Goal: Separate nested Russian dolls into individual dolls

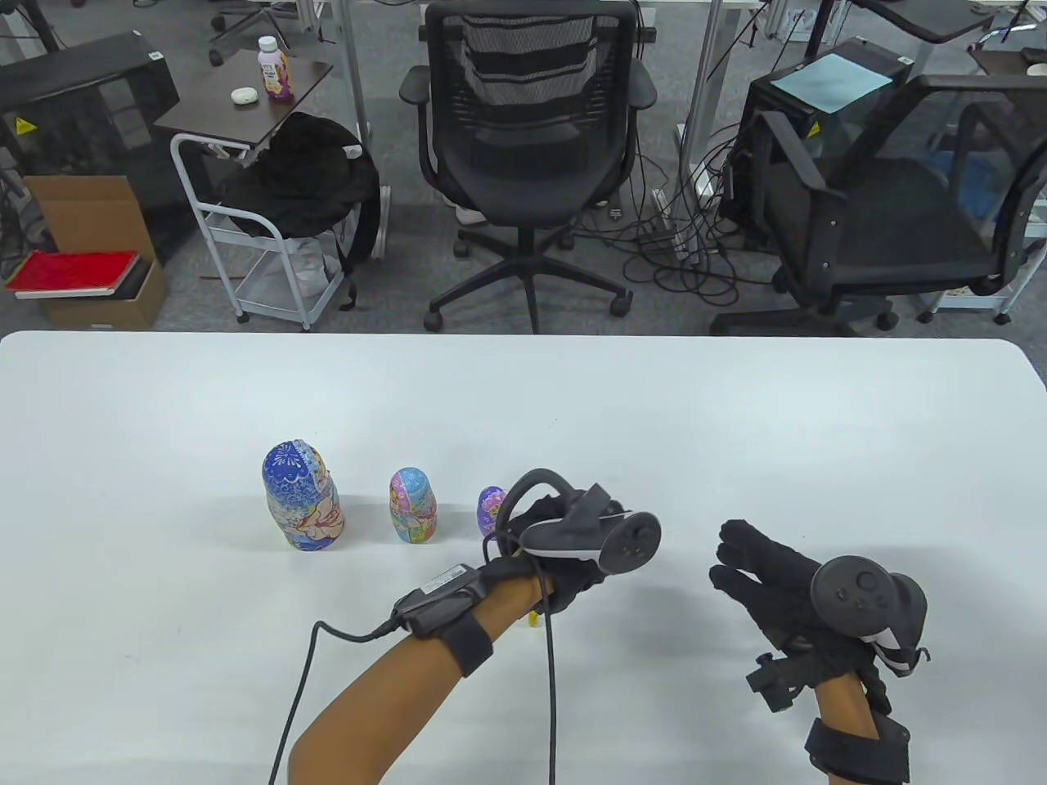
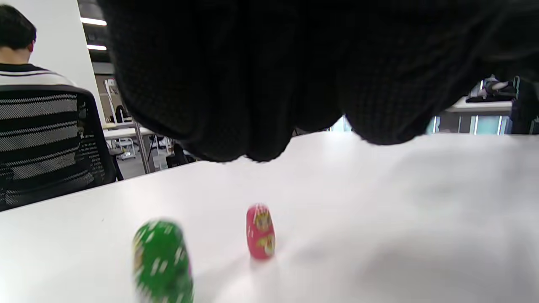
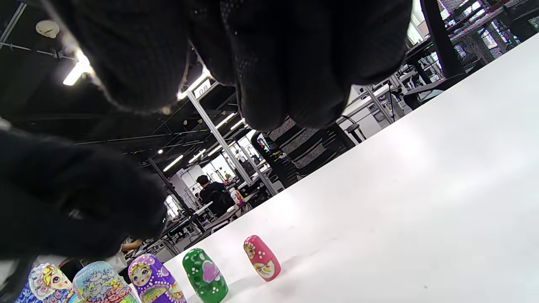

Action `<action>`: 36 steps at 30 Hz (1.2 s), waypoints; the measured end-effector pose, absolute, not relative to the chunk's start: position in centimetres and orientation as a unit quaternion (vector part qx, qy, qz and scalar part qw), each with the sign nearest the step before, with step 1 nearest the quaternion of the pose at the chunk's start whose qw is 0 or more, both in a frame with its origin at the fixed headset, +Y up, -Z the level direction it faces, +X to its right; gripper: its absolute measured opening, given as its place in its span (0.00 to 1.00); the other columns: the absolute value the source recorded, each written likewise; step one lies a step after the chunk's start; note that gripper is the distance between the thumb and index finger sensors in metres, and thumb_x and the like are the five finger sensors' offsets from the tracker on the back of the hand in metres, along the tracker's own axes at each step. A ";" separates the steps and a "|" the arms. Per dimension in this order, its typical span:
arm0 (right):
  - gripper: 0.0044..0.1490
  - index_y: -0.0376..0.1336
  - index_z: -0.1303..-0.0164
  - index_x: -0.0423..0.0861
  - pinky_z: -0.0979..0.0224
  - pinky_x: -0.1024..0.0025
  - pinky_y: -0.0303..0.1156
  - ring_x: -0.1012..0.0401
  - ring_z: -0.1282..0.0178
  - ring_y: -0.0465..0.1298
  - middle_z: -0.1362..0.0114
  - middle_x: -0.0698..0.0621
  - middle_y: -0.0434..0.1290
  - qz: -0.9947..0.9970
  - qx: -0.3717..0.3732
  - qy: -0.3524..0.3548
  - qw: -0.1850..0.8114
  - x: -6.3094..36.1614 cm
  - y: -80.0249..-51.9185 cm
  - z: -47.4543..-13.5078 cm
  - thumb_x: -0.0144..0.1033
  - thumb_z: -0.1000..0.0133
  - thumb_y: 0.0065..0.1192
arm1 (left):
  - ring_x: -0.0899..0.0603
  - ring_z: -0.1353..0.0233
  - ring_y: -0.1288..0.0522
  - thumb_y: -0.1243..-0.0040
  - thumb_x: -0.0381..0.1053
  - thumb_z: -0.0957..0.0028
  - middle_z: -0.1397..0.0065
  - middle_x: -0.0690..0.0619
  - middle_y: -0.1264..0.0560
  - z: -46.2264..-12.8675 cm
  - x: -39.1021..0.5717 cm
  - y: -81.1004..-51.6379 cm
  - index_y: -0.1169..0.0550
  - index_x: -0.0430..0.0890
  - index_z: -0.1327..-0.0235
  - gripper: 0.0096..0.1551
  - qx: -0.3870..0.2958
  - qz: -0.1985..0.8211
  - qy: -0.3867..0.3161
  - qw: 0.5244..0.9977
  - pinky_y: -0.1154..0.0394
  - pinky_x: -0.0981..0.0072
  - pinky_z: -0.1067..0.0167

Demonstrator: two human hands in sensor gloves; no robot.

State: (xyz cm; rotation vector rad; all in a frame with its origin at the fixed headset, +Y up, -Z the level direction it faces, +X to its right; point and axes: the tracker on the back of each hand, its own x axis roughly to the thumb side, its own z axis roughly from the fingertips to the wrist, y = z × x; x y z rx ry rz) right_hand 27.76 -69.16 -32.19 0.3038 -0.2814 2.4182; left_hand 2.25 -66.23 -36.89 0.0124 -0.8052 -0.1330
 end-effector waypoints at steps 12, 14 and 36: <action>0.43 0.66 0.28 0.38 0.32 0.48 0.74 0.44 0.38 0.81 0.38 0.38 0.83 0.933 0.110 -0.101 0.326 27.7 -69.4 -32.0 0.48 0.50 0.73 | 0.41 0.42 0.14 0.28 0.60 0.53 0.37 0.48 0.16 -34.2 -3.5 -70.9 0.20 0.49 0.36 0.32 -0.042 -0.106 -0.361 0.926 0.15 0.59 0.46; 0.43 0.66 0.28 0.38 0.32 0.48 0.74 0.44 0.38 0.81 0.38 0.38 0.83 0.935 0.111 -0.098 0.323 27.6 -69.5 -32.0 0.48 0.50 0.73 | 0.42 0.42 0.14 0.28 0.60 0.53 0.37 0.49 0.16 -34.1 -3.5 -71.5 0.20 0.49 0.36 0.32 -0.045 -0.115 -0.362 0.924 0.15 0.59 0.46; 0.43 0.66 0.28 0.38 0.32 0.48 0.74 0.44 0.38 0.81 0.38 0.38 0.83 0.935 0.111 -0.098 0.322 27.6 -69.5 -32.1 0.48 0.50 0.73 | 0.47 0.50 0.10 0.26 0.55 0.53 0.47 0.53 0.12 -34.5 -2.9 -72.8 0.15 0.52 0.47 0.22 -0.011 -0.085 -0.370 0.925 0.12 0.65 0.53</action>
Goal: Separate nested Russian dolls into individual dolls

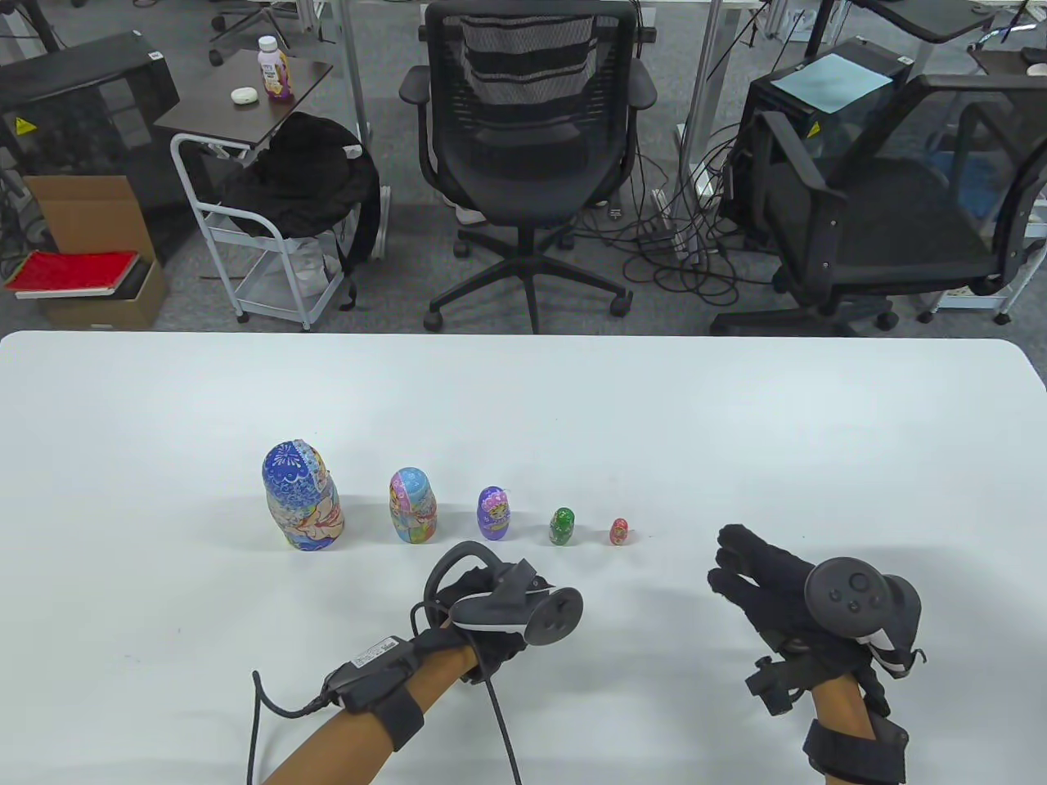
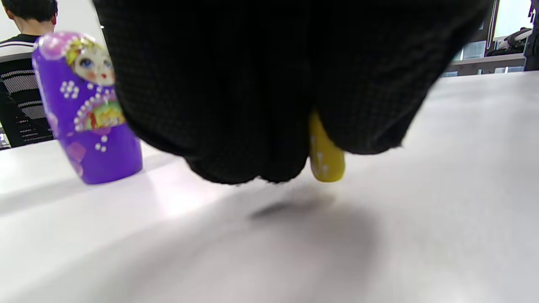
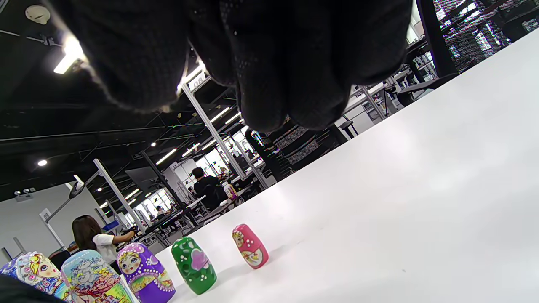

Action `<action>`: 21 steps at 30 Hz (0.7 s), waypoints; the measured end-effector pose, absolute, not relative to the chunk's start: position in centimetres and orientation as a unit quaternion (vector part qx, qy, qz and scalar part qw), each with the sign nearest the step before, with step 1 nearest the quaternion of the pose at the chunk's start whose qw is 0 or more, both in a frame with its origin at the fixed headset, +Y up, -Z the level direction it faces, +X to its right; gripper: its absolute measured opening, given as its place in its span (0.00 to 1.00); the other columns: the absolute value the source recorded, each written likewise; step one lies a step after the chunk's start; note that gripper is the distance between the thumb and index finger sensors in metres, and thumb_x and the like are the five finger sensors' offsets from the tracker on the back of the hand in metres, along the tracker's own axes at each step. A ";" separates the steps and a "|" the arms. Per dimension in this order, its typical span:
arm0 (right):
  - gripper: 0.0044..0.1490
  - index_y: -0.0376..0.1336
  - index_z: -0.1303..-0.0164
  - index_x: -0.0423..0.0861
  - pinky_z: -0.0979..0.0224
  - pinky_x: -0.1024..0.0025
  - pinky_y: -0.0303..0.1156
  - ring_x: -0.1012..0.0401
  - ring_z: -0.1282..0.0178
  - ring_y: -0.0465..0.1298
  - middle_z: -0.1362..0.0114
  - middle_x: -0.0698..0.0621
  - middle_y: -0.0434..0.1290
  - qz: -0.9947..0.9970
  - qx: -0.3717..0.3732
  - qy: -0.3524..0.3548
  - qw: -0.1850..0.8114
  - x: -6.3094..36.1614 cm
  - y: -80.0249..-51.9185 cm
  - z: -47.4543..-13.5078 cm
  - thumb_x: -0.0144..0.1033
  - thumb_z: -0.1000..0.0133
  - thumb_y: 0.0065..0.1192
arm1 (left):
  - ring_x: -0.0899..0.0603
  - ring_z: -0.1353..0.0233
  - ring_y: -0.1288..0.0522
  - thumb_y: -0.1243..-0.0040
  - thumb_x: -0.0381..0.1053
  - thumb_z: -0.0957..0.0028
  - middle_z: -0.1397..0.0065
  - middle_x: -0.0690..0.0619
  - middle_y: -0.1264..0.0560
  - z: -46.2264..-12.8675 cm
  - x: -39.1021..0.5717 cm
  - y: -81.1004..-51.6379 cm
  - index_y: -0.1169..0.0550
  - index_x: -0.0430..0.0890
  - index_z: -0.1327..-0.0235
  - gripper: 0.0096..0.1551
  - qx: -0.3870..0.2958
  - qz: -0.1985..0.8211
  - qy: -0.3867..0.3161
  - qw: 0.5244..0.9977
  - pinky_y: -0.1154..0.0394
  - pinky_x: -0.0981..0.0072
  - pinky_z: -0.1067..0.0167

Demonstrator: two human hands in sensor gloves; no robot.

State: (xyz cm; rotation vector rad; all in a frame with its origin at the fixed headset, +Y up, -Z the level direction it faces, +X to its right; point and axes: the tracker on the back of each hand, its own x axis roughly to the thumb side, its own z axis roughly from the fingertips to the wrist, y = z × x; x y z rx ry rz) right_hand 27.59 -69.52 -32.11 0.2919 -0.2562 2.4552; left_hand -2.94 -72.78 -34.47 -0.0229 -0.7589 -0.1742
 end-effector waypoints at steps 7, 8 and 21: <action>0.42 0.66 0.29 0.38 0.32 0.48 0.74 0.44 0.38 0.82 0.38 0.38 0.83 0.932 0.105 -0.108 0.331 28.0 -69.5 -32.0 0.48 0.49 0.73 | 0.48 0.49 0.10 0.26 0.56 0.54 0.47 0.54 0.12 -36.0 0.1 -68.8 0.15 0.53 0.47 0.22 0.029 -0.062 -0.377 0.924 0.12 0.67 0.52; 0.42 0.66 0.29 0.38 0.32 0.48 0.74 0.44 0.38 0.82 0.38 0.38 0.83 0.929 0.105 -0.111 0.338 28.1 -69.5 -32.0 0.48 0.49 0.73 | 0.48 0.49 0.10 0.26 0.57 0.54 0.46 0.54 0.12 -36.4 0.7 -68.2 0.15 0.53 0.47 0.22 0.031 -0.059 -0.378 0.923 0.12 0.66 0.52; 0.42 0.66 0.28 0.40 0.30 0.47 0.73 0.44 0.36 0.80 0.36 0.38 0.82 0.919 0.078 -0.159 0.352 29.7 -68.7 -31.6 0.50 0.48 0.71 | 0.48 0.46 0.12 0.29 0.56 0.51 0.44 0.55 0.13 -41.9 7.6 -67.6 0.16 0.55 0.45 0.21 0.042 -0.053 -0.391 0.918 0.13 0.65 0.49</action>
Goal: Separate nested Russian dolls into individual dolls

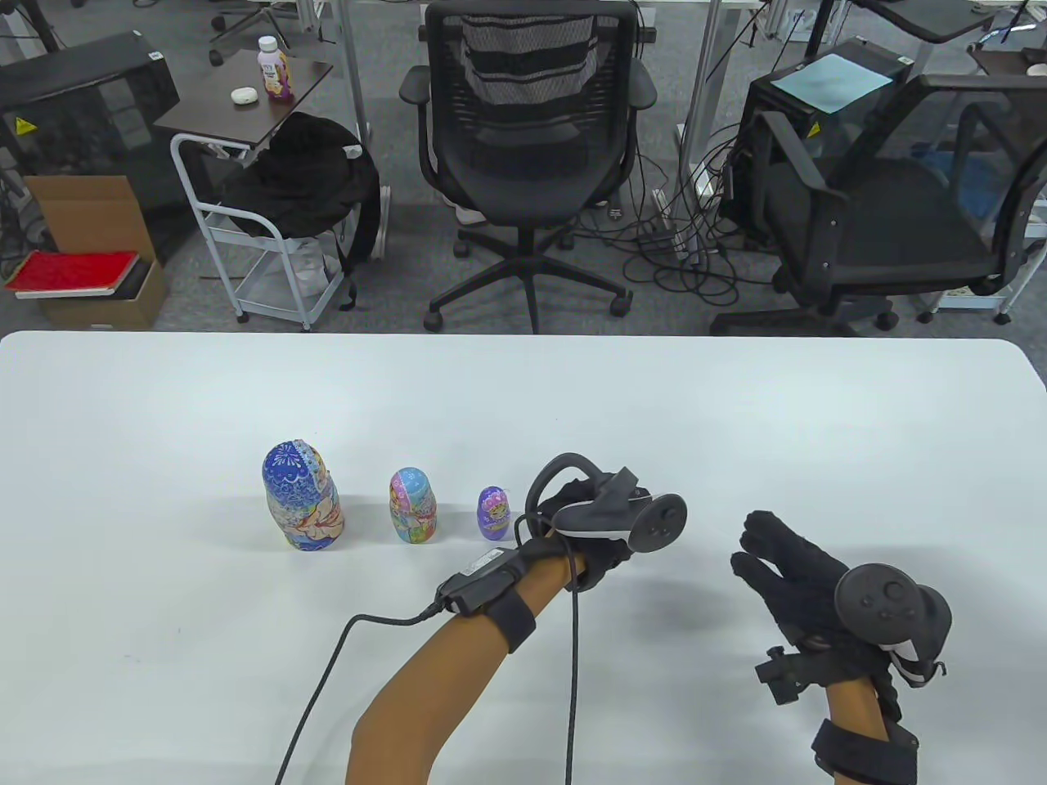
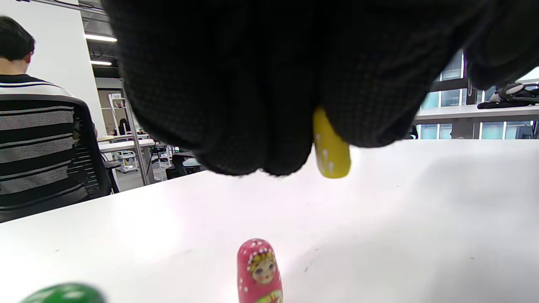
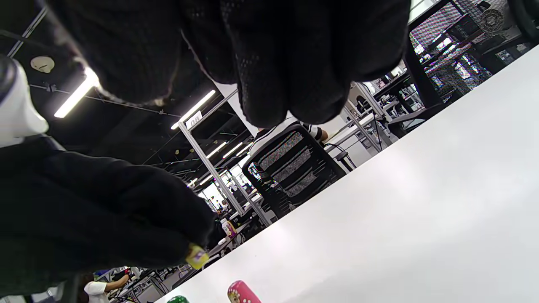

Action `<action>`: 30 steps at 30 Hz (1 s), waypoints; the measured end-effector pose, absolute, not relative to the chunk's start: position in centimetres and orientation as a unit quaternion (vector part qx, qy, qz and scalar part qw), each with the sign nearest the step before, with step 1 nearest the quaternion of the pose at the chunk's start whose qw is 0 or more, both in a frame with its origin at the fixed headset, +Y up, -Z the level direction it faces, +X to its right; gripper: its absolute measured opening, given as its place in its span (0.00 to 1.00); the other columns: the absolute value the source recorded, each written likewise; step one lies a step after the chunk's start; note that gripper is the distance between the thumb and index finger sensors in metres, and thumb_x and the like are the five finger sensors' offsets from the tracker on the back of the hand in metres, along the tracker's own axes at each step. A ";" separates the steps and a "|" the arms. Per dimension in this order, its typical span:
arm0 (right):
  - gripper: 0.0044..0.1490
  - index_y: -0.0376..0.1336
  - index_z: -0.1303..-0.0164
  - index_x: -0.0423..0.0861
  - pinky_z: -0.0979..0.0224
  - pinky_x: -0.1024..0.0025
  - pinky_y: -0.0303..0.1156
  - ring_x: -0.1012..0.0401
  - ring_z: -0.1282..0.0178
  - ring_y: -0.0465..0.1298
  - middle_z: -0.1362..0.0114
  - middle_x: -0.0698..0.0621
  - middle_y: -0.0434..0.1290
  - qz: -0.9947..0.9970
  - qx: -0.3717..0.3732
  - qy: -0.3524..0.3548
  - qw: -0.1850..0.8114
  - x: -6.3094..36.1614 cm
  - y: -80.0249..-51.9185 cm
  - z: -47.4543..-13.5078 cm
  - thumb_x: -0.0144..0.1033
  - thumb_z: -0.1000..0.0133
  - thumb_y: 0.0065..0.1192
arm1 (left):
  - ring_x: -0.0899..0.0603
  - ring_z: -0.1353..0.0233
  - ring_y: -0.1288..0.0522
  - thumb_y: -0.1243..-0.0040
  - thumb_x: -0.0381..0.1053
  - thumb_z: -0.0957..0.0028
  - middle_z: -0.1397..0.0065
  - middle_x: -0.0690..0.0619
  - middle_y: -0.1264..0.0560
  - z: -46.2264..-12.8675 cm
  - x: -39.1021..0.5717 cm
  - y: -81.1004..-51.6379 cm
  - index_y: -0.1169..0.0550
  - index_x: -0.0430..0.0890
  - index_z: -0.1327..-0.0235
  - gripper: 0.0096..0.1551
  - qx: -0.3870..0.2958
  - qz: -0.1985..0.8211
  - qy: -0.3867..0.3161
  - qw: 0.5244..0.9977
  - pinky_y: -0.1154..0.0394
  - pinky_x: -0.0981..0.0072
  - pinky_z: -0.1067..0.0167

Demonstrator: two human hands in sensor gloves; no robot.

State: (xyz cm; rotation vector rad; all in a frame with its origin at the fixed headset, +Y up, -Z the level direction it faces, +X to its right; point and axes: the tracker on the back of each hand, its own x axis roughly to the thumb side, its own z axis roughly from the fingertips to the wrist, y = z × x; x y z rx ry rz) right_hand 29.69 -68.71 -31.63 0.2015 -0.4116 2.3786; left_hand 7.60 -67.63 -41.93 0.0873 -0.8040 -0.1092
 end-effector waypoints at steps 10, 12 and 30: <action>0.42 0.66 0.28 0.39 0.31 0.48 0.73 0.44 0.37 0.81 0.37 0.37 0.82 0.922 0.065 -0.164 0.346 30.3 -68.6 -31.6 0.50 0.48 0.71 | 0.48 0.45 0.12 0.29 0.56 0.51 0.43 0.55 0.13 -44.2 11.1 -70.5 0.16 0.55 0.45 0.21 0.009 -0.083 -0.407 0.910 0.13 0.65 0.49; 0.42 0.66 0.28 0.39 0.31 0.48 0.73 0.44 0.37 0.81 0.37 0.38 0.82 0.923 0.065 -0.165 0.343 30.3 -68.6 -31.7 0.50 0.48 0.71 | 0.49 0.45 0.12 0.29 0.56 0.51 0.44 0.56 0.13 -44.5 11.4 -71.0 0.16 0.55 0.46 0.21 0.007 -0.084 -0.406 0.910 0.13 0.65 0.49; 0.42 0.66 0.28 0.39 0.31 0.47 0.73 0.44 0.37 0.80 0.37 0.37 0.82 0.923 0.066 -0.161 0.343 30.3 -68.6 -31.7 0.50 0.48 0.71 | 0.49 0.45 0.11 0.29 0.56 0.50 0.43 0.56 0.13 -45.6 12.1 -73.7 0.17 0.55 0.45 0.21 -0.007 -0.104 -0.397 0.912 0.13 0.64 0.48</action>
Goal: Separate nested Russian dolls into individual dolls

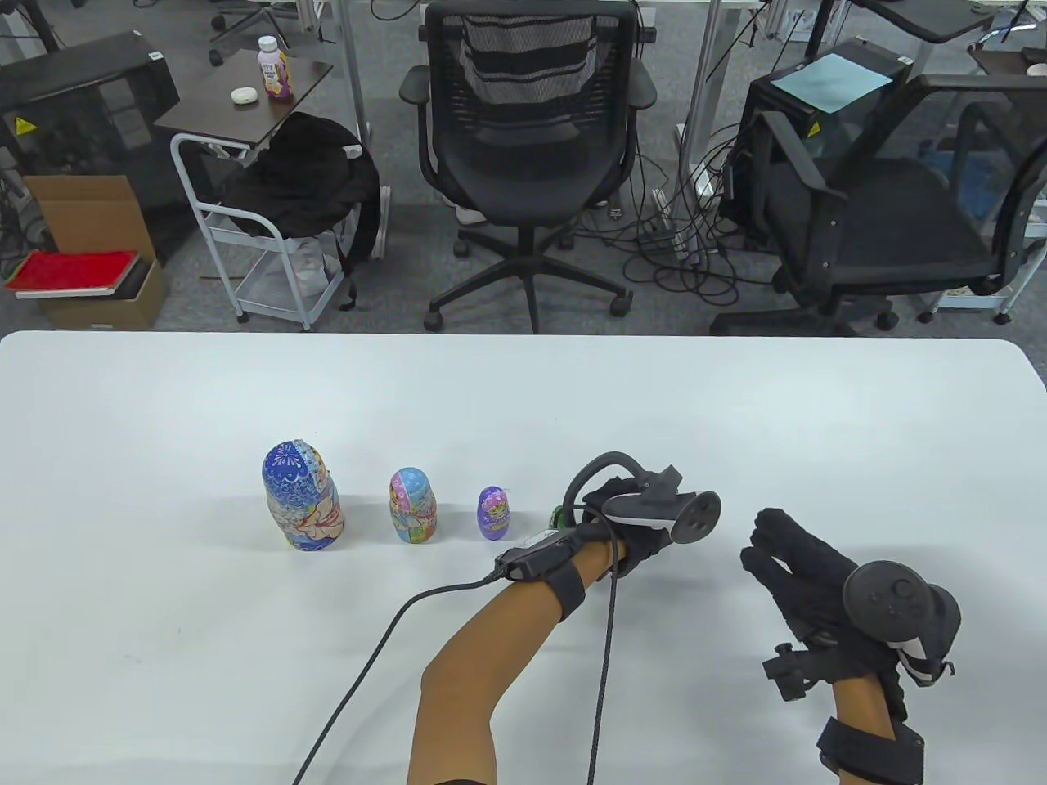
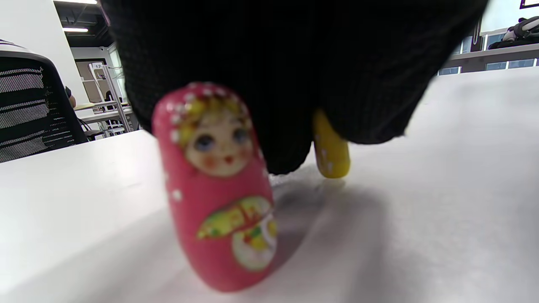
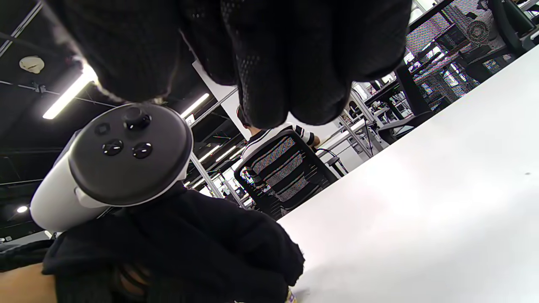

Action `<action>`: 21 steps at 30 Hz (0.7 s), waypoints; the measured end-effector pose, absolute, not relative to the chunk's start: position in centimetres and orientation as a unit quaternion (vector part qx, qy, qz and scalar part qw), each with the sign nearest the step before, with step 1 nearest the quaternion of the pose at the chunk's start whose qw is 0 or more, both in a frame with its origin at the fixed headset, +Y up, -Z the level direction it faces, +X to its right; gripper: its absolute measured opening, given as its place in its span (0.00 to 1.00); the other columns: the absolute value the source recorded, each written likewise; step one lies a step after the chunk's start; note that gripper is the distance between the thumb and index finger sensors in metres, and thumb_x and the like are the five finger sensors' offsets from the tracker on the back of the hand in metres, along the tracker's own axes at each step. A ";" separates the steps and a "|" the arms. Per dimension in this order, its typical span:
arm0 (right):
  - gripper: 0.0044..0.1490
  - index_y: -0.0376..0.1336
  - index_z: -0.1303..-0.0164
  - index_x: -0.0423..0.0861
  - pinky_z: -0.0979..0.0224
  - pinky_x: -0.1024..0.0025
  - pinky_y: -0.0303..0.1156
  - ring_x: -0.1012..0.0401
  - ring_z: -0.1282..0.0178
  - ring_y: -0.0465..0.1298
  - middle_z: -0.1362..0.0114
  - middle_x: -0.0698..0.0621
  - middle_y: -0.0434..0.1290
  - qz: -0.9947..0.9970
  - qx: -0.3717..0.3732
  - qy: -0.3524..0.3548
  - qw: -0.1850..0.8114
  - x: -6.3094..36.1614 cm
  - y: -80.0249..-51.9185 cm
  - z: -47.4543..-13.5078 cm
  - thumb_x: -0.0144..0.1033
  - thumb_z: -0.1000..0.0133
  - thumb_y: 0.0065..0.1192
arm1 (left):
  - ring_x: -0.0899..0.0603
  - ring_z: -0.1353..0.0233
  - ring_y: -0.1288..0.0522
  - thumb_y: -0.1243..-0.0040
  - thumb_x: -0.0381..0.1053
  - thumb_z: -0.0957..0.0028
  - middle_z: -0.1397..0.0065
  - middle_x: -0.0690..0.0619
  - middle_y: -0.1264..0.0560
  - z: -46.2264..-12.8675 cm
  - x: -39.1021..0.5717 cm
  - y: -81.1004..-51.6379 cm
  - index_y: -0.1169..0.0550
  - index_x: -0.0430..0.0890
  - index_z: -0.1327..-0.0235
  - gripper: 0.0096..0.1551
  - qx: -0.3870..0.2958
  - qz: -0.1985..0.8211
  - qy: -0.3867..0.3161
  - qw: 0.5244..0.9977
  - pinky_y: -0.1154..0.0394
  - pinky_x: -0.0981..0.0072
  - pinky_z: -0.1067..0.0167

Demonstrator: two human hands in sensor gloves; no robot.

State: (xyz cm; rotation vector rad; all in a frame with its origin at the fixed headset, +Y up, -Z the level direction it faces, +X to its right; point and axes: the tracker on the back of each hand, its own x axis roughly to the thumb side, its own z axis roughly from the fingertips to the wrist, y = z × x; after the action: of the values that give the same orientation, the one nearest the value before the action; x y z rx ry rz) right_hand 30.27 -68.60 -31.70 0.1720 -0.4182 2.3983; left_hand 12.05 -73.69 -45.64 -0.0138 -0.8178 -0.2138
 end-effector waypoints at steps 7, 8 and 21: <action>0.42 0.66 0.28 0.39 0.31 0.47 0.73 0.44 0.37 0.81 0.37 0.38 0.82 0.923 0.069 -0.158 0.343 30.2 -68.6 -31.7 0.50 0.48 0.71 | 0.49 0.44 0.12 0.29 0.56 0.50 0.43 0.56 0.13 -45.7 12.3 -73.9 0.17 0.55 0.44 0.21 -0.014 -0.103 -0.395 0.913 0.13 0.64 0.47; 0.42 0.66 0.28 0.39 0.31 0.47 0.73 0.43 0.37 0.81 0.37 0.37 0.83 0.924 0.070 -0.157 0.343 30.2 -68.7 -31.8 0.50 0.48 0.71 | 0.48 0.44 0.12 0.29 0.57 0.50 0.42 0.56 0.13 -45.6 12.3 -73.9 0.17 0.55 0.44 0.22 -0.017 -0.104 -0.395 0.913 0.13 0.64 0.47; 0.42 0.66 0.28 0.40 0.31 0.47 0.73 0.44 0.37 0.80 0.37 0.37 0.82 0.924 0.070 -0.159 0.341 30.2 -68.6 -31.7 0.50 0.48 0.71 | 0.44 0.40 0.14 0.31 0.60 0.51 0.38 0.51 0.16 -44.8 11.9 -70.7 0.19 0.51 0.38 0.29 0.017 -0.087 -0.402 0.911 0.15 0.60 0.45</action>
State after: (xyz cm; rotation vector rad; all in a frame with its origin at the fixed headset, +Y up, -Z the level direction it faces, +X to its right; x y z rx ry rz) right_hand 30.22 -68.60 -31.71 0.1812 -0.4140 2.4025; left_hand 11.89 -70.72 -44.76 0.0347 -0.8284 -0.1796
